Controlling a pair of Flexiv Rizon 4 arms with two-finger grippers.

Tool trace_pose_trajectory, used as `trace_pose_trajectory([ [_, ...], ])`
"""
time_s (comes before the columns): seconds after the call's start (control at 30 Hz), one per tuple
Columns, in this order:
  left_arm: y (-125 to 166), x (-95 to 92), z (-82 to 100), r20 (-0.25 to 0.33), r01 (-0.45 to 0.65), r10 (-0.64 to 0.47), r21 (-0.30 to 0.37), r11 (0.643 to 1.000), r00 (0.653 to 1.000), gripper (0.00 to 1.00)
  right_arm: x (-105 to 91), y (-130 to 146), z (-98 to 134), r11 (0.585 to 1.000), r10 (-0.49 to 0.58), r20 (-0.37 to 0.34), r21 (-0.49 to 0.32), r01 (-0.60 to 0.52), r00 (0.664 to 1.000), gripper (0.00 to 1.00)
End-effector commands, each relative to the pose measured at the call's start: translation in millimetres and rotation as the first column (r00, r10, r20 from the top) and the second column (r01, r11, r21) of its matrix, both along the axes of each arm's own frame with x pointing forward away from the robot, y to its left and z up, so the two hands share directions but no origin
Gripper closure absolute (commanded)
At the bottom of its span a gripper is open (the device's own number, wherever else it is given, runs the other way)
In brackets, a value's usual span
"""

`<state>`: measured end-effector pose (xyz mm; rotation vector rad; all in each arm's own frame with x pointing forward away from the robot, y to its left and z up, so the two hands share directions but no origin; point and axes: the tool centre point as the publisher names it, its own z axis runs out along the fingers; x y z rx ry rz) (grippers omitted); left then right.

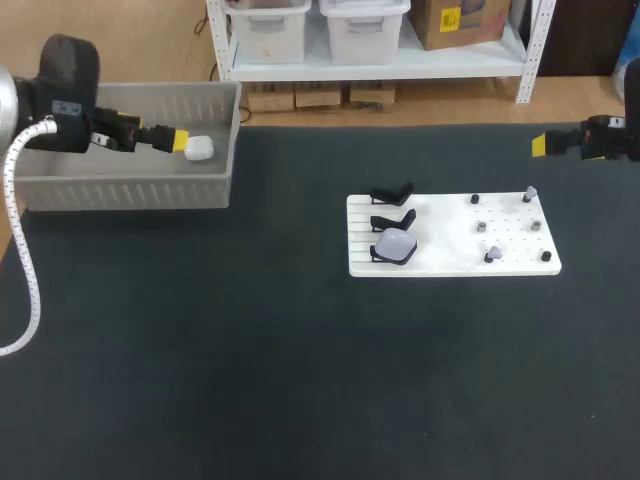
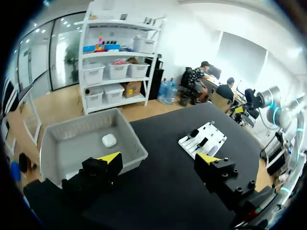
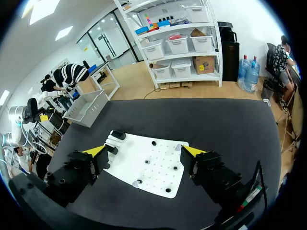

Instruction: Pick up each earbud case from the left stands, insert the matching earbuds, close the lid, and place the case in the box.

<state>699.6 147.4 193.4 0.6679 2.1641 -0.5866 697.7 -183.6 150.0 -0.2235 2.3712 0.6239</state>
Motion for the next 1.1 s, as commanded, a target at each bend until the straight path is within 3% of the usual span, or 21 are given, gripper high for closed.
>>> trace_pose_trajectory([
  [0.03,-5.5,-1.3,-0.3,0.214,0.408,-0.383,-0.089,0.909,0.899,0.00,0.4,-0.2,-0.6,1.000,0.002,0.001,0.001,-0.002,1.000,0.00],
  [0.27,-32.5,-9.6,-6.1,0.250,0.615,-0.588,-0.037,0.788,0.769,0.00,0.4,-0.2,-0.6,1.000,0.002,0.001,0.001,-0.002,1.000,0.00],
  [0.47,-51.6,-24.5,-17.8,0.227,0.749,-0.740,0.061,0.660,0.633,0.00,0.4,-0.2,-0.6,1.000,0.002,0.001,0.001,-0.002,1.000,0.00],
  [1.1,-56.1,-25.8,-23.7,0.208,0.744,-0.742,0.086,0.663,0.637,0.00,0.4,-0.2,-0.6,1.000,0.002,0.001,0.001,-0.002,1.000,0.00],
])
